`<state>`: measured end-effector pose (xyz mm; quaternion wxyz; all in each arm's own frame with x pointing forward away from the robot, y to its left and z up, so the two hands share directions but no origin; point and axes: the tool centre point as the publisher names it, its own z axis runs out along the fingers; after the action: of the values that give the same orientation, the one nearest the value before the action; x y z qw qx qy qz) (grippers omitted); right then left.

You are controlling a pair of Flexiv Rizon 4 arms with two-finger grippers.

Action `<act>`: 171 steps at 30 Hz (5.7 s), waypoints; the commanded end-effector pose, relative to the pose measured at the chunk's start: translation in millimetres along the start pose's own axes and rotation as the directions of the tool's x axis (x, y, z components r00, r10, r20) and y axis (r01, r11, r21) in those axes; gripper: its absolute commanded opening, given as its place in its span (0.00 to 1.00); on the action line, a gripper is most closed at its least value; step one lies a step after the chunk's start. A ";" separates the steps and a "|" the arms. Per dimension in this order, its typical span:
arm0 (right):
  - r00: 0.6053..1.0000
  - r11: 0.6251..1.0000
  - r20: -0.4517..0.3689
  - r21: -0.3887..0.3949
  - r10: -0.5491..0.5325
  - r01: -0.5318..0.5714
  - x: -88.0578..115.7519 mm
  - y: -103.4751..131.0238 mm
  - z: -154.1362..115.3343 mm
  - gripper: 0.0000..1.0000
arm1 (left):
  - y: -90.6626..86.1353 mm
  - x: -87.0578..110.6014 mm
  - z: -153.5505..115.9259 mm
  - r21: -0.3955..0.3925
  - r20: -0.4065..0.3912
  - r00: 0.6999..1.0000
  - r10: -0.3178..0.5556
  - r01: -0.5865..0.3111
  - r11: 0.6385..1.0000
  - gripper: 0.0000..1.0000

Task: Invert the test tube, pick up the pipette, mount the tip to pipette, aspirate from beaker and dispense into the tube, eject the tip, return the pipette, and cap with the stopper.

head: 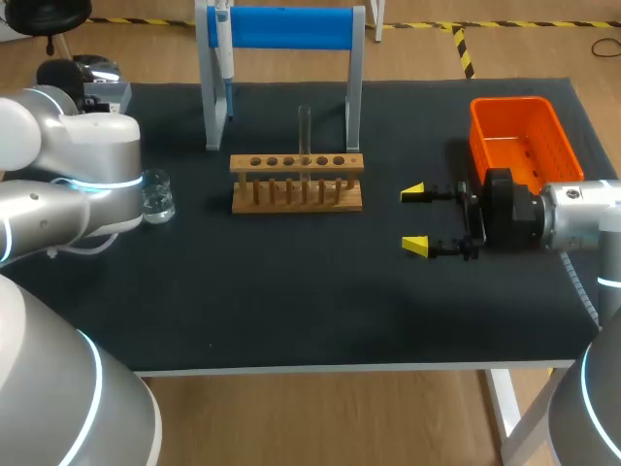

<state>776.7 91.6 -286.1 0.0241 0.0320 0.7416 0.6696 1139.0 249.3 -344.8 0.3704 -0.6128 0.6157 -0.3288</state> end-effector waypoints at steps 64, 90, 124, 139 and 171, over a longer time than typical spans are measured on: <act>1.000 1.000 0.003 0.000 -0.001 0.001 0.9 -0.3 0.2 1.00 | -37.4 39.3 -130.9 0.093 -0.401 0.884 0.240 -0.221 0.971 0.00; 1.000 1.000 0.003 0.000 -0.001 0.001 0.9 -0.3 0.2 1.00 | -20.8 125.5 -281.9 0.192 -0.748 0.497 0.439 -0.471 0.861 0.00; 1.000 1.000 0.003 0.000 -0.001 0.001 0.9 -0.3 0.2 1.00 | -9.3 275.9 -334.6 0.309 -0.859 0.210 0.467 -0.516 0.799 0.00; 1.000 1.000 0.003 0.000 -0.001 0.001 0.9 -0.3 0.2 1.00 | -10.9 331.9 -351.3 0.349 -0.877 0.100 0.469 -0.537 0.768 0.00; 1.000 1.000 0.003 0.000 -0.001 0.001 0.9 -0.3 0.2 1.00 | -12.7 355.9 -358.2 0.357 -0.873 0.097 0.477 -0.540 0.762 0.00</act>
<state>776.7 91.8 -286.2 0.0242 0.0321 0.7416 0.6697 846.5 -124.3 -171.3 0.0163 -0.0619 0.8883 -0.4548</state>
